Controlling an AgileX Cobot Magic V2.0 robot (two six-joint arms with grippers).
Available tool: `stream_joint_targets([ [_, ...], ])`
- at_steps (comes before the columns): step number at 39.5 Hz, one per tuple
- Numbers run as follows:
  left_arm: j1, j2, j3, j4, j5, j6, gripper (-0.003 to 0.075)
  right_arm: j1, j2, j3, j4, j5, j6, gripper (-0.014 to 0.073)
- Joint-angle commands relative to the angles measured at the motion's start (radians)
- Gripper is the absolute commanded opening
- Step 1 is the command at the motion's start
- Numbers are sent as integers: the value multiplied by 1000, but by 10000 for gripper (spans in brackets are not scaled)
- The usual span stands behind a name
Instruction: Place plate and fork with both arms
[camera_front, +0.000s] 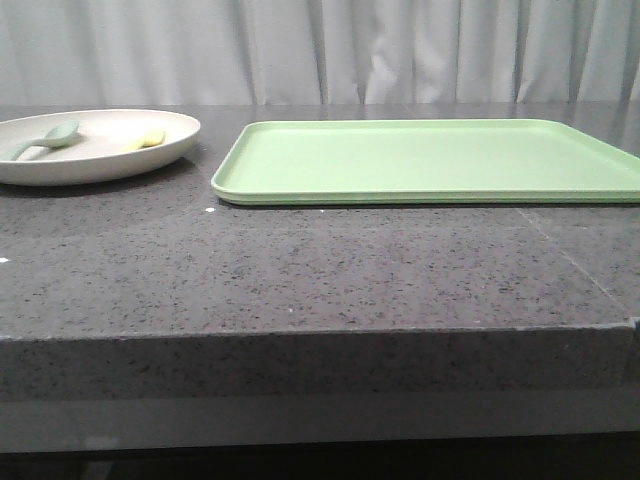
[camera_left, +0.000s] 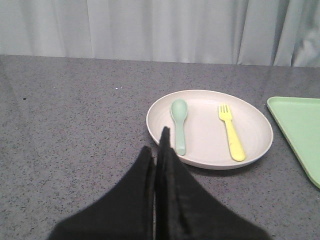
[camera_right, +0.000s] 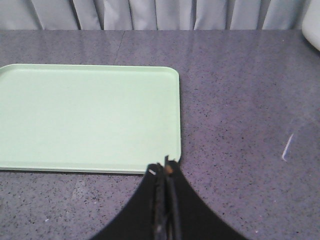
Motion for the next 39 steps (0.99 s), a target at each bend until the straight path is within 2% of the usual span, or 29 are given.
stream_joint_targets([
  [1, -7, 15, -28, -8, -71, -9, -18, 0, 9, -34, -12, -74, -6, -67],
  [6, -7, 15, -28, -8, -74, -9, -14, 0, 9, -33, -12, -71, -6, -55],
  [9, -7, 15, -28, 0, -83, -9, 45, 0, 9, -33, -12, -70, -6, 45],
  [11, -7, 15, -28, 11, -92, -9, 158, 0, 9, -33, -21, -69, -6, 165],
  [12, -7, 15, -28, 13, -95, -9, 248, 0, 9, -33, -30, -69, -6, 244],
  [14, -7, 15, -28, 30, -97, -9, 503, 0, 9, -33, -42, -69, -6, 433],
  [16, -7, 15, -28, 32, -97, -9, 695, 0, 9, -33, -42, -71, -6, 555],
  [17, -7, 15, -28, 29, -97, -9, 708, 0, 9, -33, -42, -74, -6, 591],
  [19, -7, 15, -28, 29, -97, -9, 659, 0, 8, -33, -42, -75, -6, 631],
  [27, -7, 15, -28, 23, -97, -9, 534, 0, 8, -33, -41, -75, -6, 624],
  [30, -7, 15, -28, -31, -114, -9, 496, 0, 8, -33, -41, -75, -6, 624],
  [35, -7, 17, -28, -80, -133, -9, 451, 0, 8, -33, -41, -75, -6, 624],
  [39, -7, 40, -48, -76, -90, -9, 452, 0, 8, -33, -40, -75, -6, 624],
])
